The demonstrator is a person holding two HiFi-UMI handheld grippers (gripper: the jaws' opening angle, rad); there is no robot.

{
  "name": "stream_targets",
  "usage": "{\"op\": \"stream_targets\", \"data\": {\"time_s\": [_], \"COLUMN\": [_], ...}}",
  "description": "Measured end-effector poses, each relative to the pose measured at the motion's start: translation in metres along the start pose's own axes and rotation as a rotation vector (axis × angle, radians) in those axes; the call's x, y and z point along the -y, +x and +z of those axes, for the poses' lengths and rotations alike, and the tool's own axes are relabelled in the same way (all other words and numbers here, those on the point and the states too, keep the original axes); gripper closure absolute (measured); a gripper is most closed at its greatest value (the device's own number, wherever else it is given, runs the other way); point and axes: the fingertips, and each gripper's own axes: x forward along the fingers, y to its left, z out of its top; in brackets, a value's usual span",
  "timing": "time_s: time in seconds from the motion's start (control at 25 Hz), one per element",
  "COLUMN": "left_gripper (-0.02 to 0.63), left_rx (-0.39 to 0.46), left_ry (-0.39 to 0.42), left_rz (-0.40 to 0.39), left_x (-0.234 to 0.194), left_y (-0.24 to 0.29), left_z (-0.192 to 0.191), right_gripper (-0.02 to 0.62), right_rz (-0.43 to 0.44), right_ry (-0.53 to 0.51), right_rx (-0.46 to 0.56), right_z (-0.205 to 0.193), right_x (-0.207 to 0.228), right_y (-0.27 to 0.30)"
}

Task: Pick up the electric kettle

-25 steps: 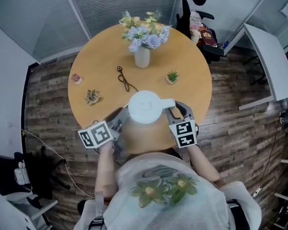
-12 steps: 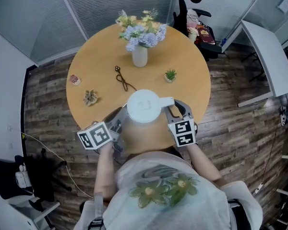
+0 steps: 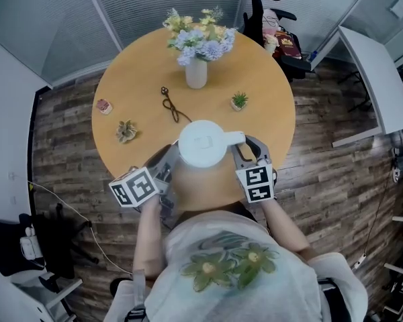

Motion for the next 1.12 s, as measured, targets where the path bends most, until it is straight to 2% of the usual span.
{"op": "stream_targets", "data": {"time_s": [0.48, 1.12], "left_gripper": [0.535, 0.535], "left_rx": [0.043, 0.1], "left_ry": [0.001, 0.035], "left_rz": [0.013, 0.014], "left_x": [0.001, 0.024], "left_y": [-0.006, -0.013], "left_z": [0.0, 0.021], "right_gripper": [0.448, 0.446], "right_rz": [0.007, 0.038], "right_ry": [-0.01, 0.0], "right_rx": [-0.025, 0.033], "right_z": [0.002, 0.032], "right_x": [-0.002, 0.007], "right_y": [-0.002, -0.011]}}
